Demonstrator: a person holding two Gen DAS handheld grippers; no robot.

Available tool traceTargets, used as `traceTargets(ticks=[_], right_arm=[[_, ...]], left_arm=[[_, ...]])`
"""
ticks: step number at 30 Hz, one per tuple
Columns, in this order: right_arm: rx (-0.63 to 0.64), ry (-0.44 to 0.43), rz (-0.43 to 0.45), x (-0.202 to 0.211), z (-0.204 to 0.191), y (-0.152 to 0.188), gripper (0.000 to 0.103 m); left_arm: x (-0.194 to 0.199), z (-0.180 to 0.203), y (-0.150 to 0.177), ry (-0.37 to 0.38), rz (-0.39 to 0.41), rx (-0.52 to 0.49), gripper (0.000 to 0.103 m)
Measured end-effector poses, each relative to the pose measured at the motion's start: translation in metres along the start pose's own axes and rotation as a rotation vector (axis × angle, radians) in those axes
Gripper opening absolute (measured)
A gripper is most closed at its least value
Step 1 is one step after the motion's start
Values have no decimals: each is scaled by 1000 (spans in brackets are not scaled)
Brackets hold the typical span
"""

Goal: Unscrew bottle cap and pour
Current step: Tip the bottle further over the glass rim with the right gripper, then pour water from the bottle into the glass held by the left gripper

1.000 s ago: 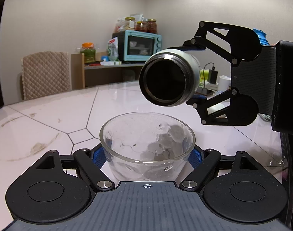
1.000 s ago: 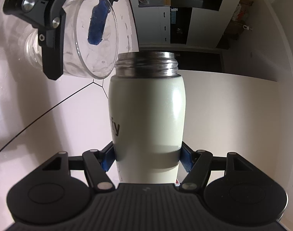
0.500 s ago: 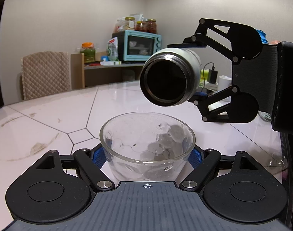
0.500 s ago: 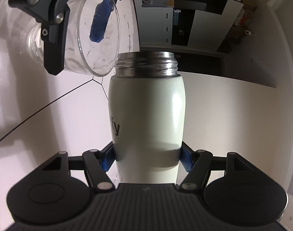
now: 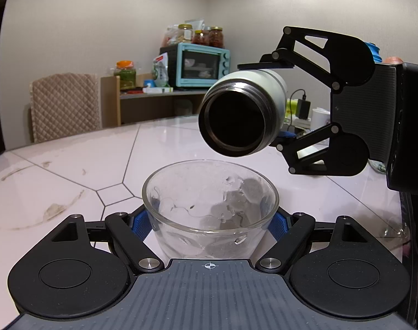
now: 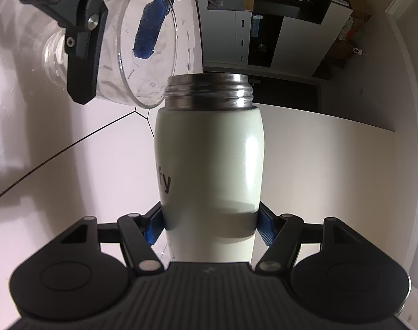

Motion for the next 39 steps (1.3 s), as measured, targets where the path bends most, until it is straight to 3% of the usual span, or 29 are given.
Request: traceTargets(ticks=[23,26,39], right_arm=[[46,12,-3,-10,-1,-18,70],[55,20,-9,-29,22,-36,70],[81,27,-10,-6,27,-25,70]], left_arm=[[0,-2,-1,3,-1,0,86],[0,-2,-1,3,-1,0,86],[0,-2,0,3,-1,-1,86]])
Point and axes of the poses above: each gripper's, at about its wrist camera, not at the fingertips, and x roughly against the way its jaws point, z to its right, y to its underside, the point moved 5 cm from there along -x, roughly the way its jaws point, and after that the axes turned 14 degrees about x, right-handed, at the moved point
